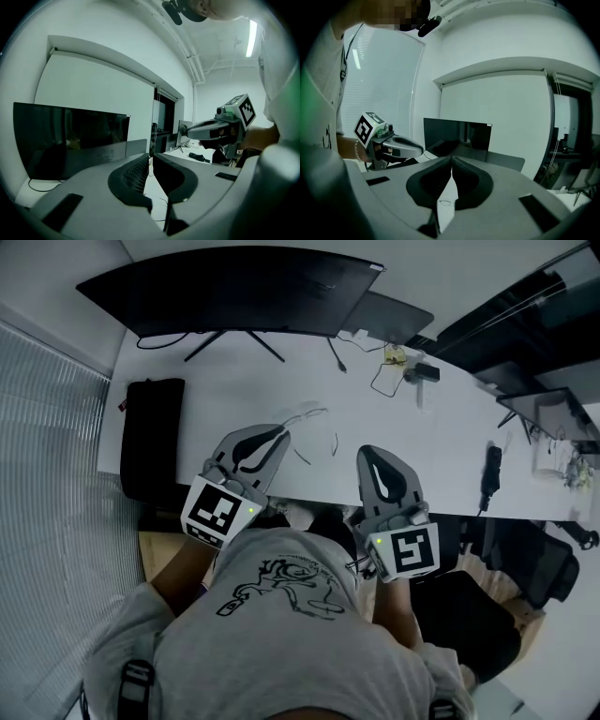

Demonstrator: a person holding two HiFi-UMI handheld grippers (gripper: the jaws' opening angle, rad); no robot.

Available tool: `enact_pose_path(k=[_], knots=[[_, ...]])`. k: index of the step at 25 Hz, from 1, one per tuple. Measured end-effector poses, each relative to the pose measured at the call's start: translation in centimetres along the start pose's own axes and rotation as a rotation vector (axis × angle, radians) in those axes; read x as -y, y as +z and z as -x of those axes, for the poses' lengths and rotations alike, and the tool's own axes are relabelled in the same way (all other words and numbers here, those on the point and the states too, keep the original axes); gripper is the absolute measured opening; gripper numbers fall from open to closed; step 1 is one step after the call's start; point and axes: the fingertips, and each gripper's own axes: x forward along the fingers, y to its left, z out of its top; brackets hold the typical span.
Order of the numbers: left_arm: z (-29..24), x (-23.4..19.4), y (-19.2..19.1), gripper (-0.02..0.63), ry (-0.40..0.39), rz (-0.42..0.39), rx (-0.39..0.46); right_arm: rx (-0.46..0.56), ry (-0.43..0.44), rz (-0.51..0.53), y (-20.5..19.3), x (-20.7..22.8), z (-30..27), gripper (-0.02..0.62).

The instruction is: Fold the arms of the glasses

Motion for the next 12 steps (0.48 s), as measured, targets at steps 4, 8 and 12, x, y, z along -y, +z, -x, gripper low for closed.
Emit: enact_pose_path(k=[4,8,12], knots=[[-1.8,-0.6,-3.3,0.066,-0.010,0.008,-0.059,-0.073,-0.019,-0.003,-4.3,1.5,-0.9,0.025],[-3.5,-1.0,-7.3,0.072,-0.025,0.027,-0.129,-0.139,-0.031,-0.010,-9.1,2.8,-2.0,0.029],[-5.6,-2.1,-11.4,0.074,-0.009,-0.002,-0.205,-0.194,-0.030,-0.001,-13.1,3.9,-3.3,0.029]])
